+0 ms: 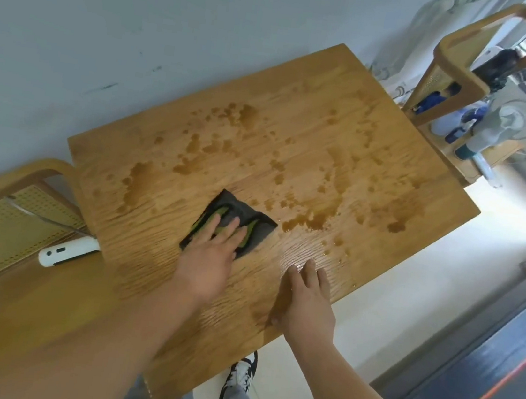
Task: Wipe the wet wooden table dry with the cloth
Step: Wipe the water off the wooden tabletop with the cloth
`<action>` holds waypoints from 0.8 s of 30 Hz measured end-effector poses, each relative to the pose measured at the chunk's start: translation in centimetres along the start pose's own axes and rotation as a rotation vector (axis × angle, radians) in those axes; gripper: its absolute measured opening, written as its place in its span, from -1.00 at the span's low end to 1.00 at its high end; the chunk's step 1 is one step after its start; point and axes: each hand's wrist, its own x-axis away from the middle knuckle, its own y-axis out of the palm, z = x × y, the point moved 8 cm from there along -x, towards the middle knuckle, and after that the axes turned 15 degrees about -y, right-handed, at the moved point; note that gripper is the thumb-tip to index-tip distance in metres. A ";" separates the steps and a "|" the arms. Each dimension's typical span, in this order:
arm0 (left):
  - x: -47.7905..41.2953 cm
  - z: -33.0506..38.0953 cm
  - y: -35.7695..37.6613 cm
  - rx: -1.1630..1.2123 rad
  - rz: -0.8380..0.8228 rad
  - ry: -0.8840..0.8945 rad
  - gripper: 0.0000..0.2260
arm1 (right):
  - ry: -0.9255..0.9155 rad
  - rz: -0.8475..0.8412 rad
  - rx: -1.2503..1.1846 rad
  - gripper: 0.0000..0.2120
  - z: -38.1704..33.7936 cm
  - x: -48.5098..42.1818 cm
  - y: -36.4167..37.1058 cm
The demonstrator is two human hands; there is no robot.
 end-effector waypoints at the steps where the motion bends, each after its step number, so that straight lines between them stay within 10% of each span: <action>1: 0.2 0.8 -0.1 0.027 0.023 -0.063 -0.41 | 0.002 0.002 0.002 0.01 0.1 0.1 -0.1; 9: 4.2 1.2 2.3 -0.183 -0.013 0.486 -0.52 | -0.048 -0.001 -0.050 0.04 1.0 0.2 0.6; 14: 2.2 -0.3 -1.6 -0.064 0.063 -0.005 -0.49 | -0.038 -0.033 -0.110 0.06 1.1 0.4 0.4; 17: 6.1 1.6 0.4 0.032 0.137 -0.008 -0.46 | -0.076 -0.035 -0.244 0.07 1.7 1.0 0.5; 24: 7.4 9.1 4.9 -0.235 -0.049 0.427 -0.40 | 0.171 0.378 -0.692 -0.66 6.7 5.4 -1.5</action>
